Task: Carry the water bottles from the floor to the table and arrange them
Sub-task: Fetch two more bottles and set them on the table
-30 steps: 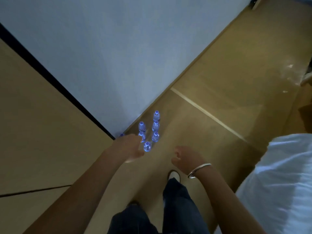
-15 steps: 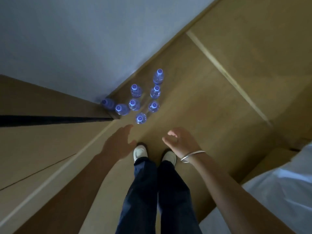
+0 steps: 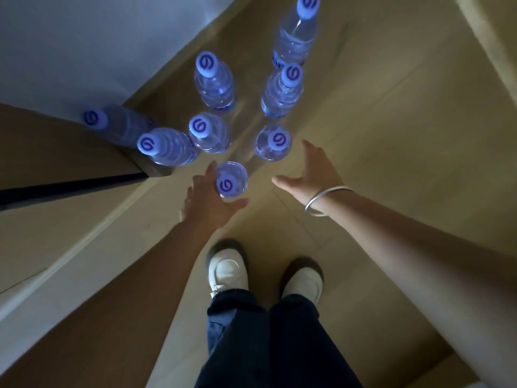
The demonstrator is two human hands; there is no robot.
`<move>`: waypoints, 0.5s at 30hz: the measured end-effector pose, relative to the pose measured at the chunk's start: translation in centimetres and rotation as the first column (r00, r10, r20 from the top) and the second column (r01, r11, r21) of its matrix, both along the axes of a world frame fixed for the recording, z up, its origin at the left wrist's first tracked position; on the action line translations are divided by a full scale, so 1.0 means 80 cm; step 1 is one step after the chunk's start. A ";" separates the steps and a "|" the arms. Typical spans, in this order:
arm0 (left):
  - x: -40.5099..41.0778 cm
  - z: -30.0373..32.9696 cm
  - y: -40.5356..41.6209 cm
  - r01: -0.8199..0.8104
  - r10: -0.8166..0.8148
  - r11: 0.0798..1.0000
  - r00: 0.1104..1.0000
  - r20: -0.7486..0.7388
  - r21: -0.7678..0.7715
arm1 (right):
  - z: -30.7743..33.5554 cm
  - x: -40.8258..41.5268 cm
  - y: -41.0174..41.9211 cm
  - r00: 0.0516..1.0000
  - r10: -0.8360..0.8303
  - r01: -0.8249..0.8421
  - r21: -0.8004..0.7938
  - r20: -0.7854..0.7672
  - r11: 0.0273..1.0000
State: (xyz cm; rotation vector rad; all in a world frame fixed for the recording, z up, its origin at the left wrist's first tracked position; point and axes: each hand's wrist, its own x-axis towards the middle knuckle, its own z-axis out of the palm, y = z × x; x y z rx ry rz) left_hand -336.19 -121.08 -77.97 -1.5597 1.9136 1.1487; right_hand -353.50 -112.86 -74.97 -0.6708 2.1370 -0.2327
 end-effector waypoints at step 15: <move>0.007 0.001 -0.009 0.103 -0.115 0.985 0.990 -0.077 -0.140 | -0.049 -0.016 -0.062 0.993 0.104 -0.093 -0.169 0.056 0.981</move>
